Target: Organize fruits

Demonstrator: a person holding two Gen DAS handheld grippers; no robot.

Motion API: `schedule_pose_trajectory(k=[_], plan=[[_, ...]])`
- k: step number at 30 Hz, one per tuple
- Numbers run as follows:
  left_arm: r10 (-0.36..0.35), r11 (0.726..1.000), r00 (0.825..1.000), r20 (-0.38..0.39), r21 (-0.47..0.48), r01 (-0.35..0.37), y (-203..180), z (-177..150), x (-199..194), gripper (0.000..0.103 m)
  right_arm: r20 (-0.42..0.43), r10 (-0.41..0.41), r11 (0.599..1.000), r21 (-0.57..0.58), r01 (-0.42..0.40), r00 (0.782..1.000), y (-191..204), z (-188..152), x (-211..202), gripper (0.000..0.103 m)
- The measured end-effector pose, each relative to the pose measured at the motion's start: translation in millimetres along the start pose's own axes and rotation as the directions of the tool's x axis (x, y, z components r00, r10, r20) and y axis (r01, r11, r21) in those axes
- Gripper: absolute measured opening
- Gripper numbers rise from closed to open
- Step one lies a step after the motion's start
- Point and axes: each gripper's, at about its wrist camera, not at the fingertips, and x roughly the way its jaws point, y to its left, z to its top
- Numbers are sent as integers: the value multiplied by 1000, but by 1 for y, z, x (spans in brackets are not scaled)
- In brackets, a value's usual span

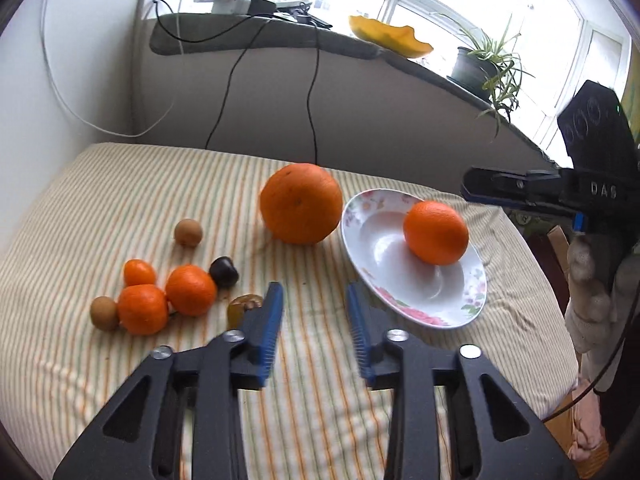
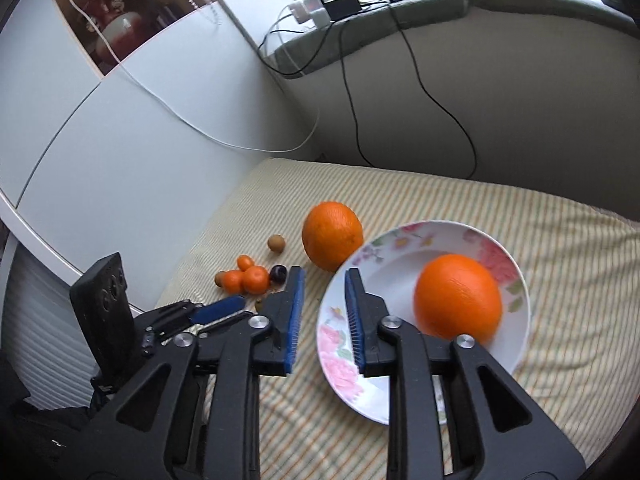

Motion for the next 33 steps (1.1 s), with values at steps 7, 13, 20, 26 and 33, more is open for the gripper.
schedule_pose_trajectory(k=[7,13,20,26,33], plan=[[38,999,999,9,10,-38,8,1,-9,65,34,-46,999,16,46,998,-24,9,8,72],[66,996,998,13,57,-67,12,27,7,68,-31,-46,999,-3,46,998,-34,60,45,90],[19,1000,999,-45,1,-19,18,62,52,68,-224,-23,1000,-15,20,974,-44,119,125,90],[-13,999,996,-91,-47,8,17,73,79,68,-326,10,1000,-19,-17,945,-45,120,157,90],[-43,994,991,-128,-102,30,15,77,101,68,-387,23,998,-37,-40,922,-38,116,173,90]])
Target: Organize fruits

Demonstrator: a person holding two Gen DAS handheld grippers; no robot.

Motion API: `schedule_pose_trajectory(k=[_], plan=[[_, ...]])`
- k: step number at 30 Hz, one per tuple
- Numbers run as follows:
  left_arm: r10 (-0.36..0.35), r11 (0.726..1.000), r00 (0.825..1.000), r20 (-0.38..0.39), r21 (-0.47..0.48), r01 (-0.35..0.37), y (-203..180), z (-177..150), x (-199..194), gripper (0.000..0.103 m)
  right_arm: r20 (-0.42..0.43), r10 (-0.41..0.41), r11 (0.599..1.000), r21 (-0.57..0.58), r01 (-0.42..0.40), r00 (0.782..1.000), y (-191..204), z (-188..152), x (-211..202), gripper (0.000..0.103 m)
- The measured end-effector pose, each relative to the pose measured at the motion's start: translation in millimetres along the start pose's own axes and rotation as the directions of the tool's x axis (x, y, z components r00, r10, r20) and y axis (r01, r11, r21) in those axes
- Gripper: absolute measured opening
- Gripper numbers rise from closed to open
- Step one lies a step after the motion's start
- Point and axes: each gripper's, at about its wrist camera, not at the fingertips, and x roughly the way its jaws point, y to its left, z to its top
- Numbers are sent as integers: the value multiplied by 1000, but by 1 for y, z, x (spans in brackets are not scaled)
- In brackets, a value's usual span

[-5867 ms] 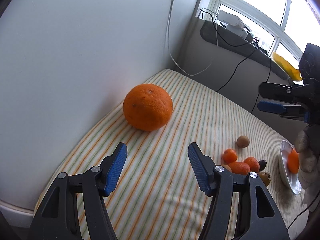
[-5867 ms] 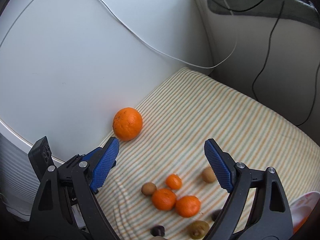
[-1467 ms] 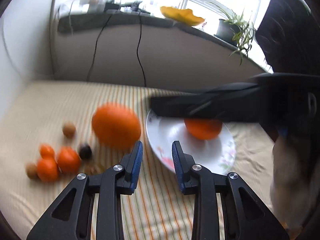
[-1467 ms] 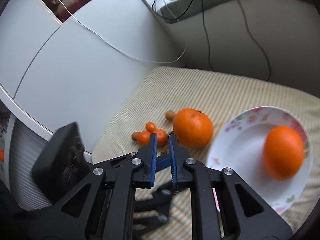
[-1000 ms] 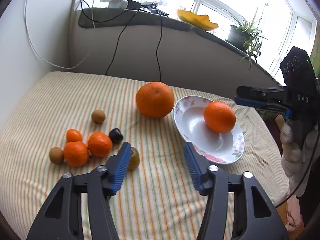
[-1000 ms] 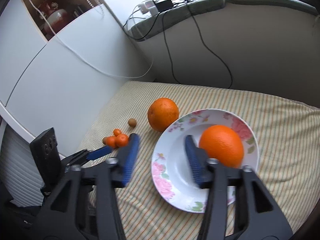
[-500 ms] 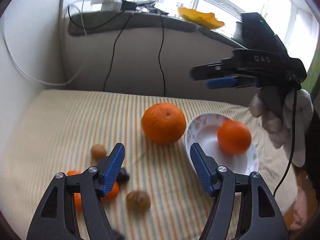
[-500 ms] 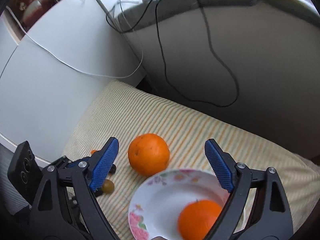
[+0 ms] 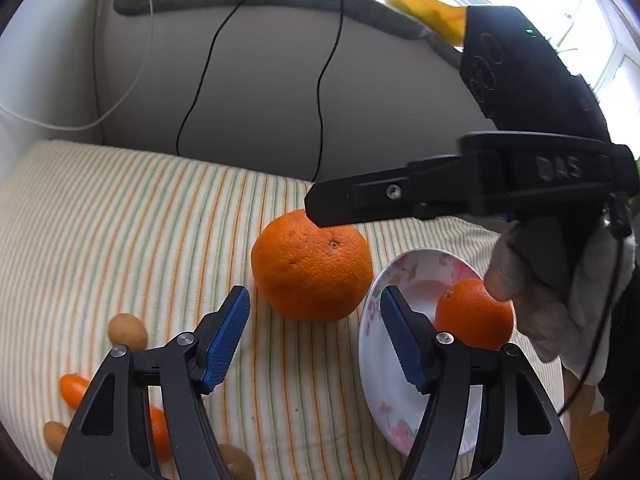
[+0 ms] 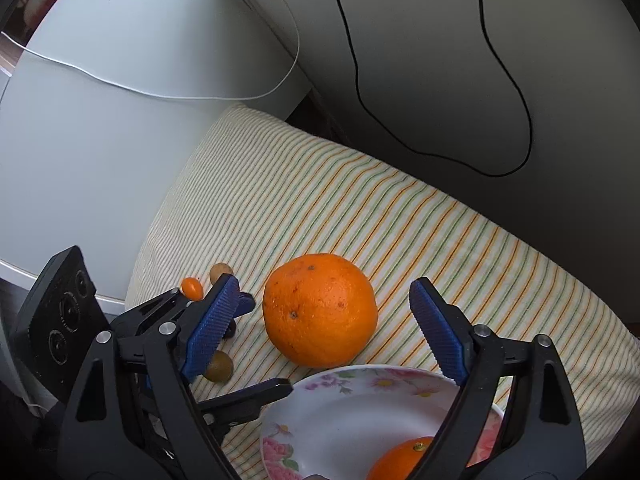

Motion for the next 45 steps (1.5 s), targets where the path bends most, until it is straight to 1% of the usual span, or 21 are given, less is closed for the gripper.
schedule_pose_trajectory(k=[3,6,8,14,19,24,29,31,38,45], plan=[[-5,999,1000,-18,-33,4,4,0,7,68,-15,2,1000,-2,-2,1000,0,1,5,89],[-15,998,999,-29,-55,13,7,0,11,68,-30,16,1000,2,-16,999,-1,2,12,85],[-17,998,999,-33,-60,15,7,1,13,68,-43,15,1000,-5,-16,999,-1,2,16,84],[-20,998,999,-49,-60,17,6,5,21,68,-60,18,1000,-7,-18,998,2,-2,27,81],[-22,998,998,-61,-60,18,9,10,32,68,-85,16,1000,-9,-17,996,5,-4,38,75],[-26,998,998,-64,-62,22,8,11,37,67,-86,6,1000,-10,-7,996,5,-3,37,73],[-23,998,998,-57,-57,19,6,11,41,67,-86,5,1000,-11,-6,996,7,-4,37,73],[-24,998,998,-53,-57,21,4,10,41,67,-83,4,1000,-13,-5,997,4,-6,29,72],[-30,997,999,-35,-68,27,4,7,27,66,-57,-26,999,-36,24,998,14,-10,24,71],[-10,999,1000,12,-51,11,1,7,5,66,-21,-22,998,-60,21,1000,24,-11,10,71]])
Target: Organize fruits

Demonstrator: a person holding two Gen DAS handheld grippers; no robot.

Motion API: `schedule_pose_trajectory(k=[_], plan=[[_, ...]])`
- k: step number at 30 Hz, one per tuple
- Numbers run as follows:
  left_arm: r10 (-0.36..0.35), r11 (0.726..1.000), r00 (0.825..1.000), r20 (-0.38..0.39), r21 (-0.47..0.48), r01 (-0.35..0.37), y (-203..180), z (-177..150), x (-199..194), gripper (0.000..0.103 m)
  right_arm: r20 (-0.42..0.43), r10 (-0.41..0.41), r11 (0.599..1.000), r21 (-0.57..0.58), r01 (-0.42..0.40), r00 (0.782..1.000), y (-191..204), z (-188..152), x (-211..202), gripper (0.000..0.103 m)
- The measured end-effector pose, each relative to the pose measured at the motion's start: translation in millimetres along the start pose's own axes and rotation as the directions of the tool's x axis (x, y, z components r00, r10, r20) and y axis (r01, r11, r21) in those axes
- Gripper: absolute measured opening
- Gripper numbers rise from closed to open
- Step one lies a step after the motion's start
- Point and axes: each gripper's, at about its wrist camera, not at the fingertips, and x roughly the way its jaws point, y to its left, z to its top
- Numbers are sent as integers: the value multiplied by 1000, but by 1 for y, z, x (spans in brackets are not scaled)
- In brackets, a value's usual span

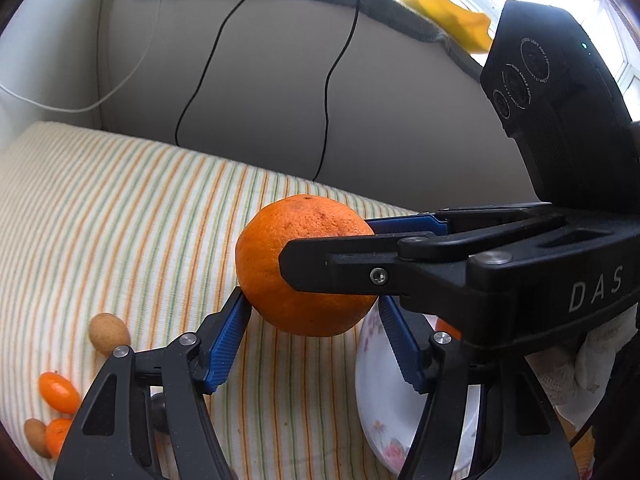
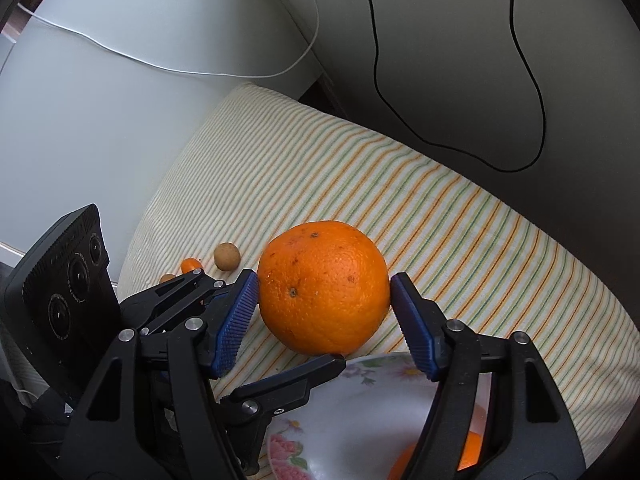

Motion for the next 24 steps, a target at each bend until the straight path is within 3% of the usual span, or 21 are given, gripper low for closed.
schedule_pose_trajectory(k=[11,24], plan=[[-23,999,999,47,43,21,-24,-16,-34,66,58,-51,997,-55,54,997,27,-27,-37,71],[-65,993,998,21,100,63,-63,-51,-39,66,97,-101,994,-34,104,990,31,-83,-65,71]])
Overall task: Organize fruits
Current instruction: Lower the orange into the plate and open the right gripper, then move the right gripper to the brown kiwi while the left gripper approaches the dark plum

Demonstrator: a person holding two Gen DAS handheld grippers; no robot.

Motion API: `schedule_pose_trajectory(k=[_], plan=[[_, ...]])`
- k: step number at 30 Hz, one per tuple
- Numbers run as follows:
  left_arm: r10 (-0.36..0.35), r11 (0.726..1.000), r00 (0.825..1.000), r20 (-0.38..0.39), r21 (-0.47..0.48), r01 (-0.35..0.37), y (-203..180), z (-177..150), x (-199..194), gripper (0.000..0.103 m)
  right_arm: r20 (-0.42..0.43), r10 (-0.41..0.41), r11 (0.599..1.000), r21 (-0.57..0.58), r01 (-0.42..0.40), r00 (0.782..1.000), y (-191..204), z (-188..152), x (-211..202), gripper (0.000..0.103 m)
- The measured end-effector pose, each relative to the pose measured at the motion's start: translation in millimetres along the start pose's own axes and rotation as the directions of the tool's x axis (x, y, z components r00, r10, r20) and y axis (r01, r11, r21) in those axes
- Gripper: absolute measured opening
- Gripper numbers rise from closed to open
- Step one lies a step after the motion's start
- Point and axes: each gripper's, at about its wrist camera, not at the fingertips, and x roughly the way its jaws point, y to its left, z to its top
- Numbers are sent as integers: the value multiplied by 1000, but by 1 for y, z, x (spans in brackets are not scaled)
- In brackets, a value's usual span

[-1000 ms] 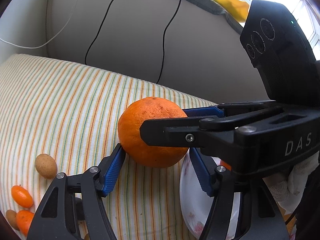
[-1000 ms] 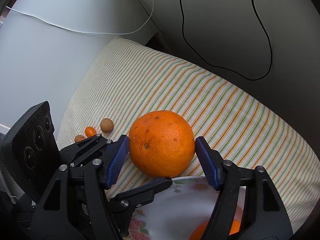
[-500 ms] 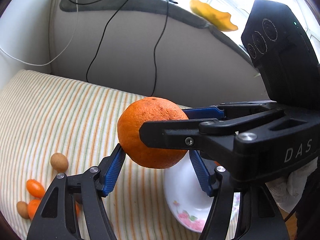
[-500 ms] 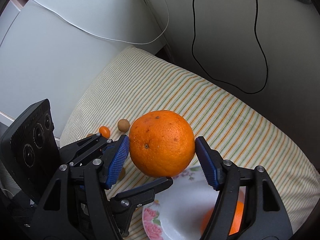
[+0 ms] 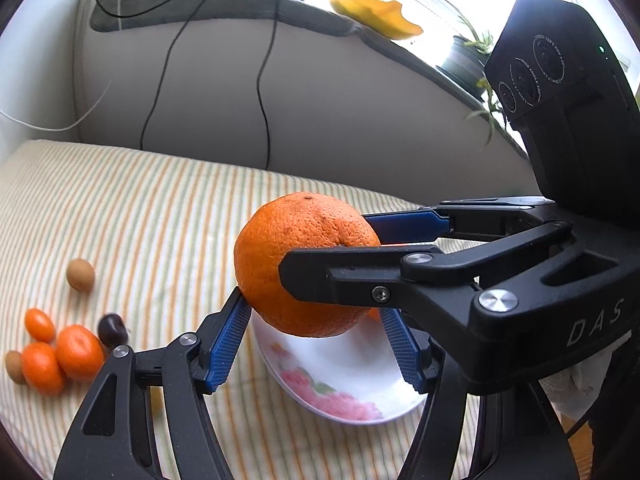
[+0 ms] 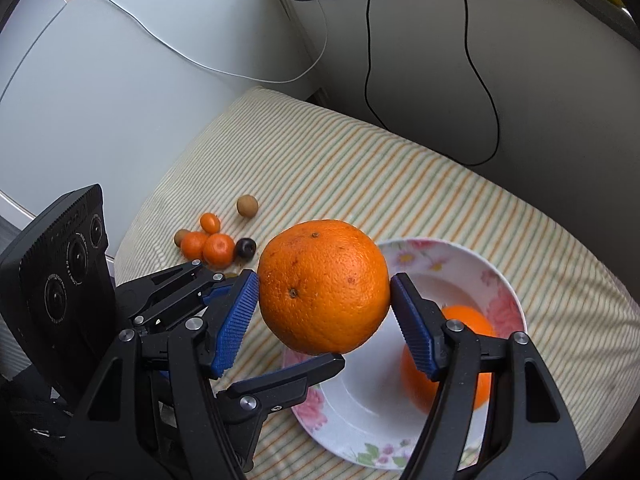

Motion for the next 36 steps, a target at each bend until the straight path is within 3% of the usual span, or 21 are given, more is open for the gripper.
schedule_pose_trajectory(k=[15,17,25,36], plan=[[11,1000,999,-50,23,-10,-4,-14,12,66,3,-15,999,30,15,1000,-4,-19,-1,71],[12,1000,1000,-29,25,-12,-6,-14,10,64,23,-58,998,26,58,998,-2,-19,-5,72],[43,995,997,65,83,-48,-14,-20,-24,64,122,-74,995,79,65,990,-6,-30,-30,75],[70,989,989,128,120,-85,-13,-38,-49,66,236,-140,990,44,133,962,14,-50,-44,75]])
